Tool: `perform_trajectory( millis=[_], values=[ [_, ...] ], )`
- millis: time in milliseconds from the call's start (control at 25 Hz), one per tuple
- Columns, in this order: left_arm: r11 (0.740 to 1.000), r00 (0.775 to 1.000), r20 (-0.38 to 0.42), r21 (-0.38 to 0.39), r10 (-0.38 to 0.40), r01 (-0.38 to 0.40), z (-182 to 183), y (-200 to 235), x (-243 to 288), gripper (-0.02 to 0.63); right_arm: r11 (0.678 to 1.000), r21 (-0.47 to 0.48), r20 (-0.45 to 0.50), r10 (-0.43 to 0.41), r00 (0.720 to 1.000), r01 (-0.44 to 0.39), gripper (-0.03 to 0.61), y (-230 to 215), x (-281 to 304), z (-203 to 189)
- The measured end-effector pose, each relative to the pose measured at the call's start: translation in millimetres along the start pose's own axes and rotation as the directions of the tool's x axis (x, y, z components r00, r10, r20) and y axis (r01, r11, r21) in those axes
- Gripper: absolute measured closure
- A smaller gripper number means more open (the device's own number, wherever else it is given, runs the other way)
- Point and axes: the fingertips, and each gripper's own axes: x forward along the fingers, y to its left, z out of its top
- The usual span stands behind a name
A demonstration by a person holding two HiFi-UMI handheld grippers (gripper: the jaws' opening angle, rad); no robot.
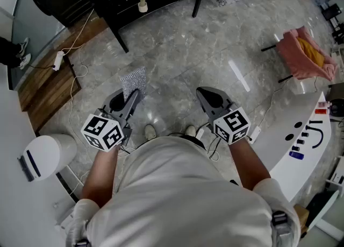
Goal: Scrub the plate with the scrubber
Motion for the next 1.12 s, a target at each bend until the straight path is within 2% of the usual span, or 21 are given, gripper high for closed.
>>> perform_trajectory(
  millis=[320,600,840,1120],
  values=[
    [1.0,1.0,-0.002,0.026,-0.016,0.016,5.8,72.8,-48.6,0.546,0.999,-0.047,-0.016,-0.01,1.0,0.01,0.575,53.7,66.0,21.3],
    [0.999,0.999,0.023,-0.013,-0.036,0.037,8.8,98.1,-50.2,0.545,0.999,-0.033,-0.018,0.009,1.0,-0.01,0.575,71.5,86.1,32.2],
    [0.999,0.999,0.027,-0.019,-0.035,0.036,22.5,113.9,-18.6,0.545,0.999,-0.049,0.0,0.002,1.0,-0.002,0.552,36.4,109.7,41.0],
    [1.0,0.999,0.029,0.007,0.017,-0.017,67.9,134.6,52.6,0.545,0.997,-0.072,0.033,0.017,0.999,-0.015,0.534,-53.6,146.0,71.1]
  ],
)
